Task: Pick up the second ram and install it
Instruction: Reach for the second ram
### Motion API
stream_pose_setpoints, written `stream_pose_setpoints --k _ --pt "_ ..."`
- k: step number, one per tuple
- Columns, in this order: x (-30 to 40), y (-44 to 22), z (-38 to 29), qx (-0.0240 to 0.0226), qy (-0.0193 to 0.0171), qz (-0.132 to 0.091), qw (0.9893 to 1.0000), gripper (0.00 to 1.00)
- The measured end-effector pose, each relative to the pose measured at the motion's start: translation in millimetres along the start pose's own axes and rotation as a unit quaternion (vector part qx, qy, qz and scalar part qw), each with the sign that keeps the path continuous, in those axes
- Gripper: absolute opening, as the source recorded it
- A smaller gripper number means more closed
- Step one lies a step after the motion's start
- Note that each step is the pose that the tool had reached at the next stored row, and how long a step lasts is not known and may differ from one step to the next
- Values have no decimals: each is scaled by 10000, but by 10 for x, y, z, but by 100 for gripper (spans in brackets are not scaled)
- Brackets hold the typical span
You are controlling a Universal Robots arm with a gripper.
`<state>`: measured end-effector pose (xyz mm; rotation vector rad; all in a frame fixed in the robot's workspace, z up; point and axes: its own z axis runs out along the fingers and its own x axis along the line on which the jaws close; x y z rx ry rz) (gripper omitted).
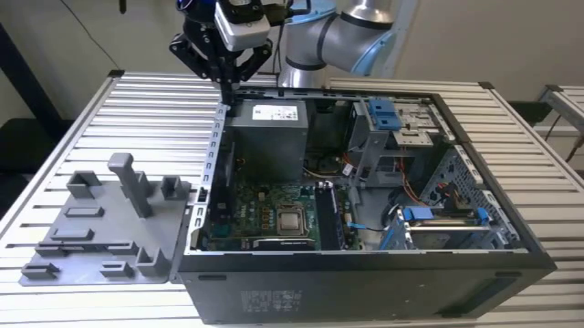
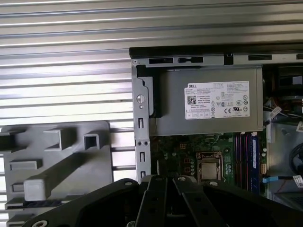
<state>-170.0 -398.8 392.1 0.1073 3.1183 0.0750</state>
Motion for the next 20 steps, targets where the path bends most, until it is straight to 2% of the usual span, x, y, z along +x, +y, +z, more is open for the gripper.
stream_pose_setpoints --k 20 --pt "124 -9 10 0 0 0 10000 11"
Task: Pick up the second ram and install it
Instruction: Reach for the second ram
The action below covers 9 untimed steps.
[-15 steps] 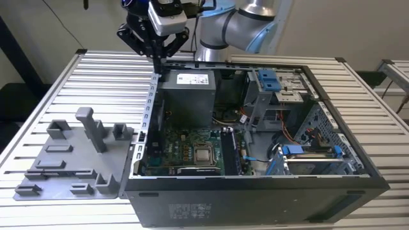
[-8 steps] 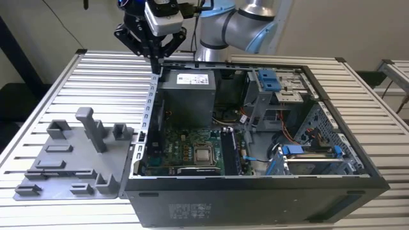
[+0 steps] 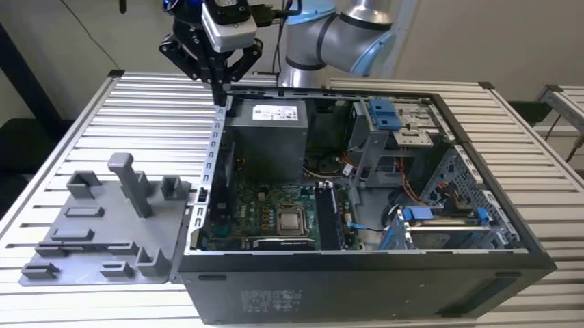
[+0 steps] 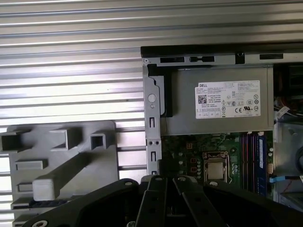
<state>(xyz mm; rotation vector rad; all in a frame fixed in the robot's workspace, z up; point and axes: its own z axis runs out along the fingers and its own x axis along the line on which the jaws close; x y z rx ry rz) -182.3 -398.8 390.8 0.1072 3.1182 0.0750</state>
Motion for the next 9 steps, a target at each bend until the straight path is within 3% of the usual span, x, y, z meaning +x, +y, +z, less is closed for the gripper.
stream_pose_setpoints --k 9 --pt "64 -5 3 0 0 0 10000 11"
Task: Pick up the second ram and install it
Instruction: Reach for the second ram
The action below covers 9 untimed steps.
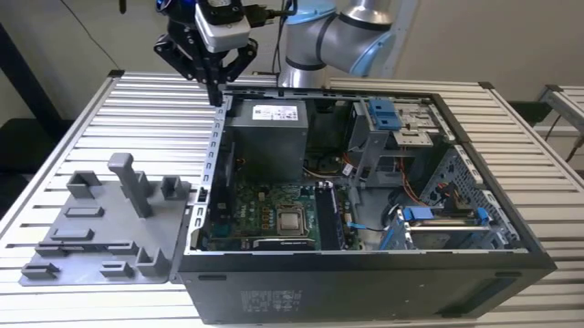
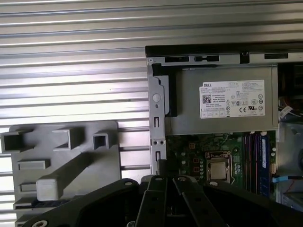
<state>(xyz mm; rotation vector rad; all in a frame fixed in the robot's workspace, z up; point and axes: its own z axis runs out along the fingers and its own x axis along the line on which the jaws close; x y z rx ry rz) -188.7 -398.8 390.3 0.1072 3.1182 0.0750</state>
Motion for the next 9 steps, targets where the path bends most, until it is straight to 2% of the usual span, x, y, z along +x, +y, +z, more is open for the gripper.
stream_pose_setpoints --k 3,9 --pt "52 -4 -1 0 0 0 10000 11" --pt "202 -14 -4 0 0 0 10000 11"
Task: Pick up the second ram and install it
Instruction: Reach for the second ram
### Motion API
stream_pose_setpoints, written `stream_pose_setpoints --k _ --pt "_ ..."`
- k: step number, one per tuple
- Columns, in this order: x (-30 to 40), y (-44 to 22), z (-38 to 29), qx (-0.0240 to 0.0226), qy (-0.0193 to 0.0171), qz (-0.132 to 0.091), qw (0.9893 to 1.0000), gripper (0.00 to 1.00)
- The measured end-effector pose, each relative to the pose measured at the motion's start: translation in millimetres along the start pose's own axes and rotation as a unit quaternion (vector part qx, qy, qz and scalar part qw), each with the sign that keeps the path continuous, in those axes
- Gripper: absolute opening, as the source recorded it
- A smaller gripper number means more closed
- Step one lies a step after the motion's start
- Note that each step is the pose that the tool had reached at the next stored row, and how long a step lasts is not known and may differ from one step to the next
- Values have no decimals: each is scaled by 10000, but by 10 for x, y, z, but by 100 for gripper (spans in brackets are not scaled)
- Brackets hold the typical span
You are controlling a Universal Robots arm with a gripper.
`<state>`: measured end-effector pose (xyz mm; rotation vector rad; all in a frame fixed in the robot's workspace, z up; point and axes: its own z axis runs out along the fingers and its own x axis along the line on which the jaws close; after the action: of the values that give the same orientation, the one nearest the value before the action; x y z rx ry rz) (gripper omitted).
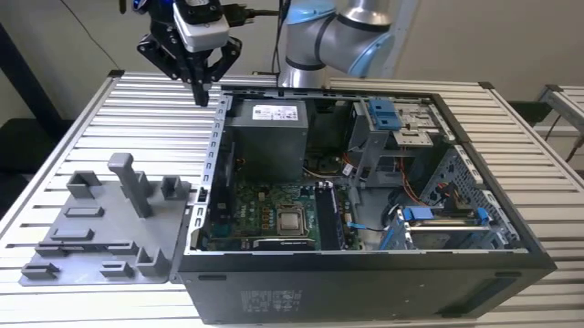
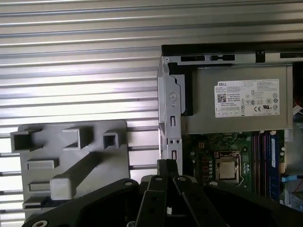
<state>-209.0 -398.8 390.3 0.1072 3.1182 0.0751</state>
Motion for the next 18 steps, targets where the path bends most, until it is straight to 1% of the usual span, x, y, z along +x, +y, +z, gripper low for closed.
stream_pose_setpoints --k 18 --pt "439 -30 -9 0 0 0 10000 11"
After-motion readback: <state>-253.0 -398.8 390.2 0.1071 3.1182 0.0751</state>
